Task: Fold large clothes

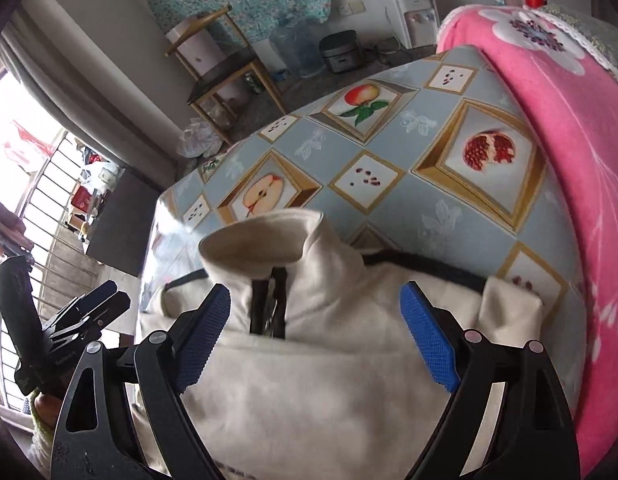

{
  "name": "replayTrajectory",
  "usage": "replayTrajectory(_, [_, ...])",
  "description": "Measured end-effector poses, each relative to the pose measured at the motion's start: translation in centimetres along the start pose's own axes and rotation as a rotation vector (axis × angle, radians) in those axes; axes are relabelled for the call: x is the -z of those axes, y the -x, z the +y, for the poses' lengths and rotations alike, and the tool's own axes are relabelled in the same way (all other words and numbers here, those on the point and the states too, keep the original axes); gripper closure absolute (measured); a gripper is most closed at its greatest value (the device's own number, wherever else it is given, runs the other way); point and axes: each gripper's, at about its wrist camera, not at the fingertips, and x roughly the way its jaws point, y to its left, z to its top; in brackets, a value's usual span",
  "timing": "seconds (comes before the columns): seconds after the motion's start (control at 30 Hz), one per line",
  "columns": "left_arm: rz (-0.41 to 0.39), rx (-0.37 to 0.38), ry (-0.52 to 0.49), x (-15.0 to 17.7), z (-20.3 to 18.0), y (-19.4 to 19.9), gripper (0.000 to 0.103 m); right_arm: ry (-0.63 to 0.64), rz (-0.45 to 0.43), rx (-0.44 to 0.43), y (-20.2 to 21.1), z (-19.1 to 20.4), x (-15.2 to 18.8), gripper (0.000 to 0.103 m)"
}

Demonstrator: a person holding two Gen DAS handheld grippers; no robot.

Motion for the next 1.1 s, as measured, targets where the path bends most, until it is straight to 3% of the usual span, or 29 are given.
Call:
replayTrajectory(0.17, [0.067,-0.100,-0.011,-3.9,-2.0,-6.8,0.024,0.059,0.133,0.124,-6.6,0.7,-4.5,0.021])
replayTrajectory(0.33, [0.148,-0.150,-0.114,-3.7,-3.8,-10.6,0.024,0.095,0.238,0.236,-9.7,0.0,-4.3,0.034])
replayTrajectory(0.4, [0.172,-0.165,-0.129,-3.3,-3.8,-11.0,0.024,0.107,0.261,0.225,-9.5,-0.3,-3.7,0.035])
replayTrajectory(0.63, [0.187,-0.151,-0.208,-1.0,-3.9,-9.2,0.028,0.191,0.329,0.157,-6.7,-0.1,0.8,0.049])
replayTrajectory(0.7, [0.196,-0.147,-0.220,-0.1,-4.0,-8.9,0.028,0.213,0.328,0.153,-6.0,-0.1,2.2,0.059])
replayTrajectory(0.77, [0.196,-0.143,-0.230,0.7,-3.8,-8.5,0.028,0.231,0.319,0.155,-5.4,-0.3,3.5,0.083])
replayTrajectory(0.83, [0.190,-0.153,-0.246,1.6,-3.8,-8.0,0.028,0.254,0.307,0.152,-4.8,-0.3,4.7,0.093])
replayTrajectory(0.97, [0.168,-0.141,-0.289,3.6,-3.8,-6.5,0.028,0.318,0.260,0.151,-3.2,0.0,6.6,0.095])
replayTrajectory(1.1, [0.107,0.004,-0.301,5.3,-3.6,-2.8,0.028,0.394,0.231,0.186,-3.0,1.1,8.1,0.095])
